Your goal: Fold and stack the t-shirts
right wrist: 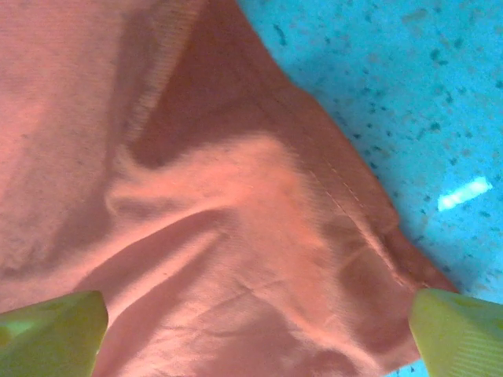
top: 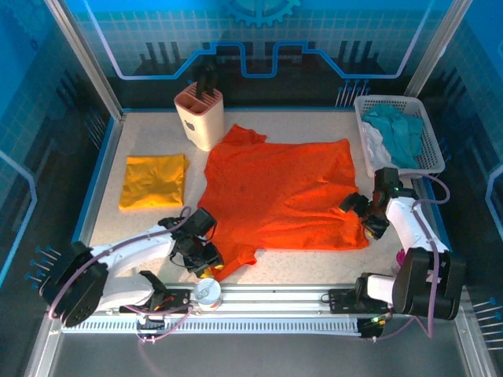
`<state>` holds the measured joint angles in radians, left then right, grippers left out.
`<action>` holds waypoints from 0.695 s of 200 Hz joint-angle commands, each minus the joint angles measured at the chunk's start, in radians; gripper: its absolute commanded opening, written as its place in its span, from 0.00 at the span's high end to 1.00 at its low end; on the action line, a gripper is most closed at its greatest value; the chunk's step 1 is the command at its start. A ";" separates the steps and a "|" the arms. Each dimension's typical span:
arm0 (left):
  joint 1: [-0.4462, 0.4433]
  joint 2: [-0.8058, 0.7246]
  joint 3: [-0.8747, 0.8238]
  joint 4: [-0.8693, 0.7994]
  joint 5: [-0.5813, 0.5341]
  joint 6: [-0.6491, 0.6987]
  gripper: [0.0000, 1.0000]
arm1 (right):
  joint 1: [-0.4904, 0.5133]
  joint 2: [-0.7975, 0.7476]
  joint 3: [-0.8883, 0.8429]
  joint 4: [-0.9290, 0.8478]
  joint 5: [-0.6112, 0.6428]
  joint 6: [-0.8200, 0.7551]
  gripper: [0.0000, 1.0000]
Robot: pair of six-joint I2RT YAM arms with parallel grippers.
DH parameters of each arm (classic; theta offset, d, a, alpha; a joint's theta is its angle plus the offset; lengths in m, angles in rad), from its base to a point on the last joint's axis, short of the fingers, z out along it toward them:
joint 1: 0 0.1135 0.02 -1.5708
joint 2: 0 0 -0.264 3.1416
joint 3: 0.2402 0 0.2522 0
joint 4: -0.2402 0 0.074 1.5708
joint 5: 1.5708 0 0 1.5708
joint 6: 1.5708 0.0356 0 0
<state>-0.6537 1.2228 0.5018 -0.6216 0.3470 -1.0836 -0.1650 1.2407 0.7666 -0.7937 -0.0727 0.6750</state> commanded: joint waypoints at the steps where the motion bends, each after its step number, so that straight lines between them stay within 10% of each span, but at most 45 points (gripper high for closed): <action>1: -0.021 0.060 0.002 0.056 0.032 -0.015 0.64 | -0.014 -0.027 0.007 -0.081 0.039 0.053 0.04; 91: -0.034 0.145 0.040 0.088 0.009 0.009 0.88 | 0.016 -0.059 -0.151 -0.102 0.056 0.168 0.24; 139: -0.035 0.123 0.034 0.068 -0.018 0.012 0.97 | 0.035 0.001 -0.208 0.015 0.030 0.177 0.51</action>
<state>-0.6800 1.3437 0.5419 -0.5507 0.3943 -1.0874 -0.1490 1.2072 0.5789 -0.8383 -0.0307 0.8326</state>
